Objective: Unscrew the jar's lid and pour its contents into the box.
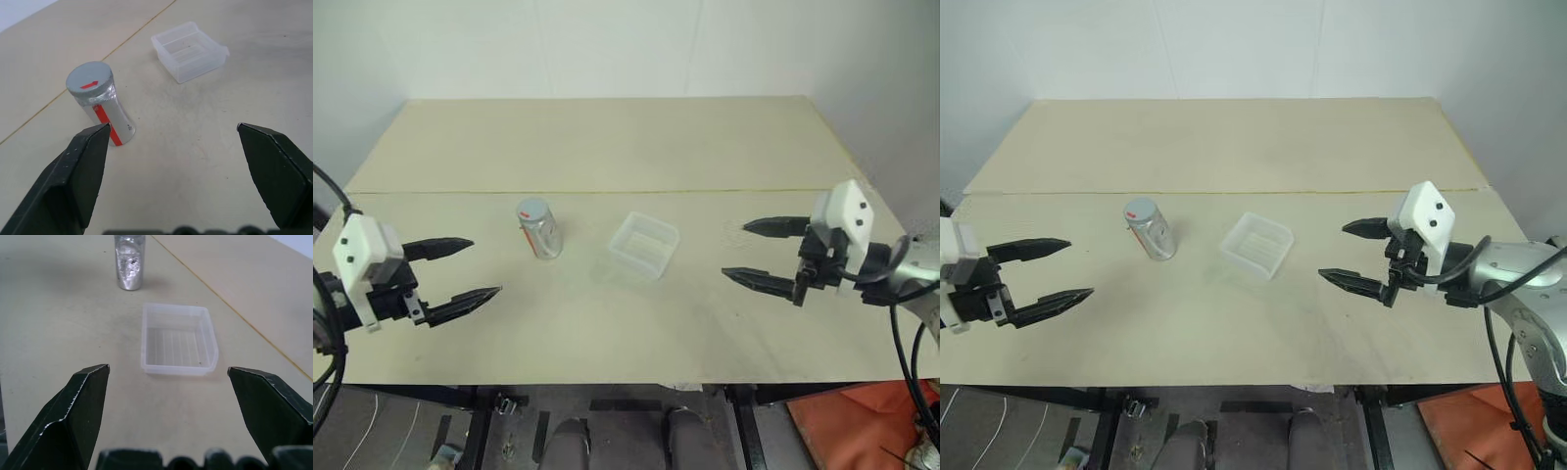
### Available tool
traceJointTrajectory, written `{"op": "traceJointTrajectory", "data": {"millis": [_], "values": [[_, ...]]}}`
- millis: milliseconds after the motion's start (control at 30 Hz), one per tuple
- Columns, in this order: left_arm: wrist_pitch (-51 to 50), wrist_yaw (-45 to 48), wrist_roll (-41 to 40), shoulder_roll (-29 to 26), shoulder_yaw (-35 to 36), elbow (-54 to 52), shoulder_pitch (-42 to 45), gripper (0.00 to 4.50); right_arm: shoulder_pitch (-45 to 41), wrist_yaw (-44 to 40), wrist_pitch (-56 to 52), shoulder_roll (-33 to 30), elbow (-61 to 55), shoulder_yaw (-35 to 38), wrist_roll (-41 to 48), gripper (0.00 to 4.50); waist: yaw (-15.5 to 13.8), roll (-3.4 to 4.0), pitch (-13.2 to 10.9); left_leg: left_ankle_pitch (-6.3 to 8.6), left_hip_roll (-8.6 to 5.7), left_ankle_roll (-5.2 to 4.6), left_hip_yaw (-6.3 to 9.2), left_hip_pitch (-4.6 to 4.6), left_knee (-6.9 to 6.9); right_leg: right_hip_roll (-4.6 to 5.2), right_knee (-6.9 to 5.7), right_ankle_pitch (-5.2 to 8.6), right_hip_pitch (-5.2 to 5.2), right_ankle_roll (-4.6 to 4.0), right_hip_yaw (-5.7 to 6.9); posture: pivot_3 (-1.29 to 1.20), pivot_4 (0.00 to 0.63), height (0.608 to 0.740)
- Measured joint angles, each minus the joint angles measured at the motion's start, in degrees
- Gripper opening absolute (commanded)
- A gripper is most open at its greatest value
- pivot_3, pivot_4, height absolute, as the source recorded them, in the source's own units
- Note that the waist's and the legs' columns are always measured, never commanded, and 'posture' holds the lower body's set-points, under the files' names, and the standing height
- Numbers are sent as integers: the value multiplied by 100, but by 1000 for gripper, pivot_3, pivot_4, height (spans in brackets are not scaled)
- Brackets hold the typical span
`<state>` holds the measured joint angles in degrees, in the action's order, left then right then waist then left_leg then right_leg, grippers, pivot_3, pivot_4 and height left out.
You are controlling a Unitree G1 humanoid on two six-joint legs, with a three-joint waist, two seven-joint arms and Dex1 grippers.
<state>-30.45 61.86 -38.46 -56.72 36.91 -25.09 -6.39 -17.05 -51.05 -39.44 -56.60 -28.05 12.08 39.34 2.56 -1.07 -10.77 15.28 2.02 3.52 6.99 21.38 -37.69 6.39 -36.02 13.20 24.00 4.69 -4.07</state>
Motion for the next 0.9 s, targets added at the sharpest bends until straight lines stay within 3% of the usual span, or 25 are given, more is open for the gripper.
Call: {"op": "traceJointTrajectory", "data": {"millis": [200,467,633,900], "values": [[-105,-254,-55,137,44,-245,-67,4494,9,-144,23,78,20,-41,-13,4500,-12,0,0,0,0,0,0,0,0,0,0,0,0,0,0,0,150,740],[-55,-1173,149,725,-137,-357,-4,4494,-113,-257,78,131,221,-51,-136,4500,-3,0,0,0,0,0,0,-2,0,0,0,0,-1,0,0,0,150,740],[35,-1757,520,1271,-757,-343,79,4494,-115,-284,269,164,215,-51,-266,4500,-10,-1,0,0,-1,0,0,-3,-2,-1,-1,-1,-3,0,0,0,150,740],[434,-3233,1566,2619,-2080,-23,796,4494,-323,-270,288,309,92,-221,-320,4500,-20,-3,2,0,-3,0,2,-3,-7,0,1,-3,-7,1,0,0,150,740]]}}
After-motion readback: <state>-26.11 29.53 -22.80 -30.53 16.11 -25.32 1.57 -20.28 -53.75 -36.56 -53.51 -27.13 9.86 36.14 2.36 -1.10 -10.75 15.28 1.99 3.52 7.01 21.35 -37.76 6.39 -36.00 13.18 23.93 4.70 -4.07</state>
